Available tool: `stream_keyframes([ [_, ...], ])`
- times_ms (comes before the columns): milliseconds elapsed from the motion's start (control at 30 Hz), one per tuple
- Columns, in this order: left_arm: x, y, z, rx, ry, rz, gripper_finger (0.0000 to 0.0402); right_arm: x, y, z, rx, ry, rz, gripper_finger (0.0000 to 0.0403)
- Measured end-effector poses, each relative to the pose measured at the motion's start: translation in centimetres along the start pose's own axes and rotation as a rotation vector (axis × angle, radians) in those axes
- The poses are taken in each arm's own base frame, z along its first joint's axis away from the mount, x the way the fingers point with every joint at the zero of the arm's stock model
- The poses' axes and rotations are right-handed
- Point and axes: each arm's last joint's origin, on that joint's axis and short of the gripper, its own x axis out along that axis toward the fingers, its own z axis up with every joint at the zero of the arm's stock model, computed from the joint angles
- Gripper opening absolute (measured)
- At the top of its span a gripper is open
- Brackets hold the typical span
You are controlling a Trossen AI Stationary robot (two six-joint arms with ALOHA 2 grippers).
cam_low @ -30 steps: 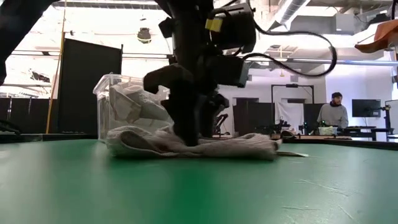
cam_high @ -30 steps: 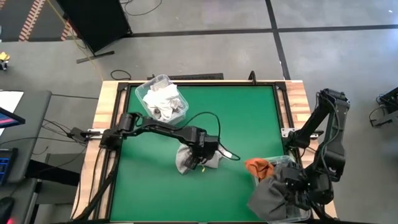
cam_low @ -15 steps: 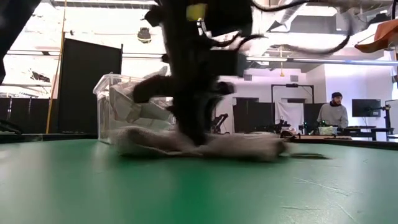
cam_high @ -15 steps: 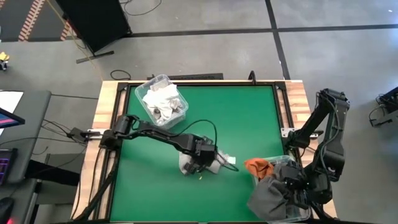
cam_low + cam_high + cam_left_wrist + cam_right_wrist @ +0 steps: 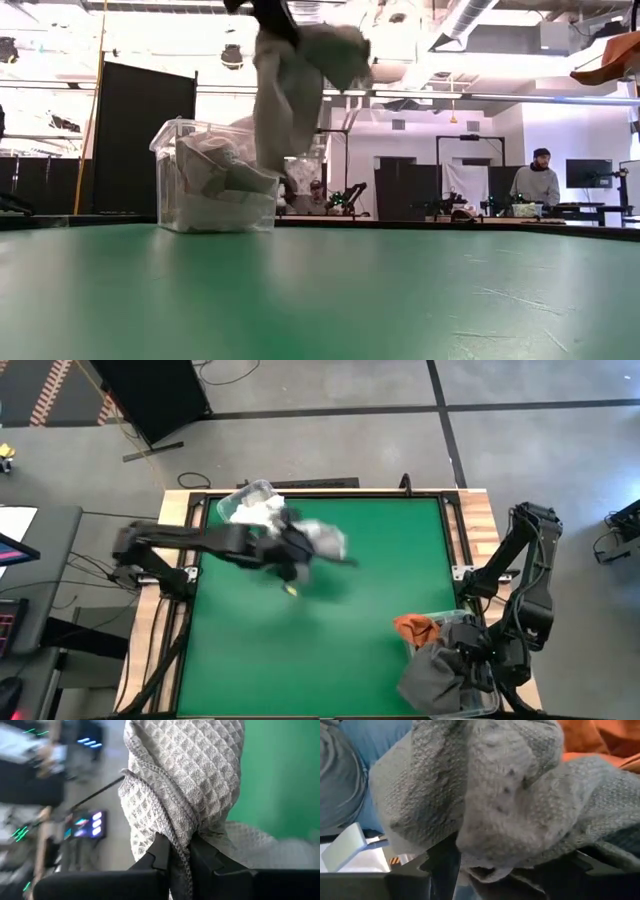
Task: Sort towels by color in basket
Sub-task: Put the light gray towel into the top transparent bin
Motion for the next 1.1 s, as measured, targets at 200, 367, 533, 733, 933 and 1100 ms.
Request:
stream_keyframes([
  [200, -2.5, 6.4, -3.8, -0.178, 0.046, 0.218, 0.0029, 0.1, -0.1, 0.5, 0.005, -0.01, -0.005, 0.0265],
  [367, -2.3, 9.4, -6.7, -0.31, 0.113, 0.267, 0.0029, 0.1, -0.1, 0.7, 0.006, -0.014, -0.007, 0.0265],
  [533, 0.0, 9.9, -8.2, -0.357, 0.223, 0.22, 0.0029, 0.1, -0.1, 0.7, 0.001, -0.015, -0.008, 0.0265],
  [733, 5.8, 7.7, -10.4, -0.336, 0.413, 0.142, 0.0029, 0.1, -0.1, 0.7, 0.002, -0.021, -0.009, 0.0265],
  [933, 11.1, 3.8, -14.1, -0.43, 0.529, -0.071, 0.0035, 0.2, -0.1, 0.7, 0.0, -0.032, -0.011, 0.0265],
  [1100, 13.8, 1.5, -17.0, -0.526, 0.588, -0.243, 0.0039, 0.2, -0.1, 0.7, -0.026, -0.032, -0.013, 0.0265],
])
